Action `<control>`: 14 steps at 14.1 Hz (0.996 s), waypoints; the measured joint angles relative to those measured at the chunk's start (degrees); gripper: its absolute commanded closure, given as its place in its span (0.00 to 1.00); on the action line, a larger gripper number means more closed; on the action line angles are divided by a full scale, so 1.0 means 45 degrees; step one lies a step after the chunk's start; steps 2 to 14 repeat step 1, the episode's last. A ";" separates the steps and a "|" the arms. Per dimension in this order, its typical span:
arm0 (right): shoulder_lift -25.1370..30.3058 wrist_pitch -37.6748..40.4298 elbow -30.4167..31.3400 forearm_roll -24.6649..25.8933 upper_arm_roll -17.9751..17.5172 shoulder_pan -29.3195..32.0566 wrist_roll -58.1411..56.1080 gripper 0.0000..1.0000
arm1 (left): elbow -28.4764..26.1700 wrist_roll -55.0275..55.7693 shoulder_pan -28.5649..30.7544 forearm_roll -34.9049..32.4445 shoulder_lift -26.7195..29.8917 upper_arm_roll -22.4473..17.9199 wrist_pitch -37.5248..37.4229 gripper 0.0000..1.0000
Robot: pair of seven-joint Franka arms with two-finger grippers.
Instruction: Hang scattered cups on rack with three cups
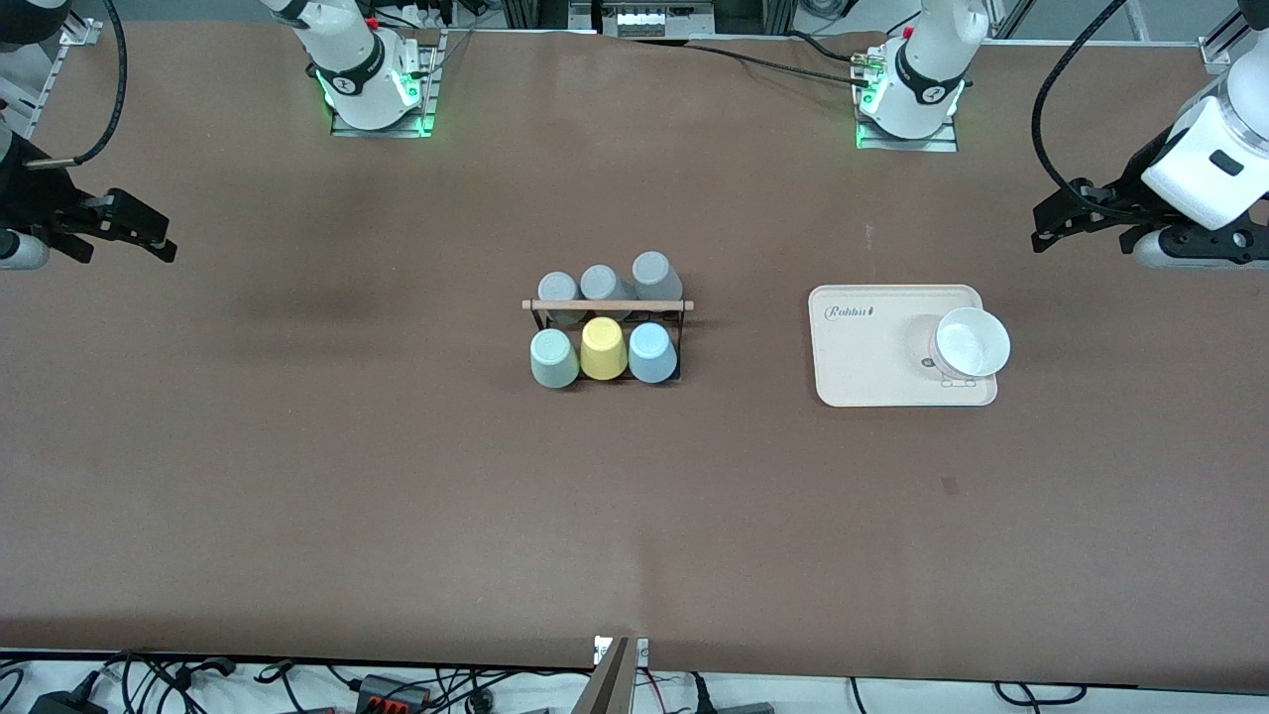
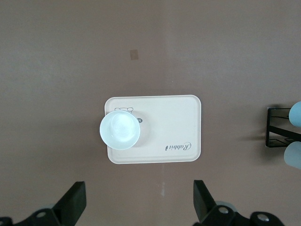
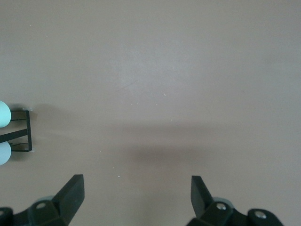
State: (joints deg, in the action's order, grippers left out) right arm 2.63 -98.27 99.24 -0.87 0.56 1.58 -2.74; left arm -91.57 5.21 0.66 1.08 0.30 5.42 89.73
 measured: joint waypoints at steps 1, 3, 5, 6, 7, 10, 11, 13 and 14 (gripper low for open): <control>0.0000 0.0021 0.0000 0.0000 0.0000 0.0000 0.0000 0.00 | 0.0000 0.0000 0.0000 0.0000 0.0000 0.0000 0.0000 0.00; 0.0000 0.0021 0.0000 0.0000 0.0000 0.0000 0.0000 0.00 | 0.0000 0.0000 0.0000 0.0000 0.0000 0.0000 0.0000 0.00; 0.0000 0.0021 0.0000 0.0000 0.0000 0.0000 0.0000 0.00 | 0.0000 0.0000 0.0000 0.0000 0.0000 0.0000 0.0000 0.00; 0.0000 0.0021 0.0000 0.0000 0.0000 0.0000 0.0000 0.00 | 0.0000 0.0000 0.0000 0.0000 0.0000 0.0000 0.0000 0.00; 0.0000 0.0021 0.0000 0.0000 0.0000 0.0000 0.0000 0.00 | 0.0000 0.0000 0.0000 0.0000 0.0000 0.0000 0.0000 0.00; 0.0000 0.0021 0.0000 0.0000 0.0000 0.0000 0.0000 0.00 | 0.0000 0.0000 0.0000 0.0000 0.0000 0.0000 0.0000 0.00; 0.0000 0.0021 0.0000 0.0000 0.0000 0.0000 0.0000 0.00 | 0.0000 0.0000 0.0000 0.0000 0.0000 0.0000 0.0000 0.00; 0.0000 0.0021 0.0000 0.0000 0.0000 0.0000 0.0000 0.00 | 0.0000 0.0000 0.0000 0.0000 0.0000 0.0000 0.0000 0.00; 0.0000 0.0021 0.0000 0.0000 0.0000 0.0000 0.0000 0.00 | 0.0000 0.0000 0.0000 0.0000 0.0000 0.0000 0.0000 0.00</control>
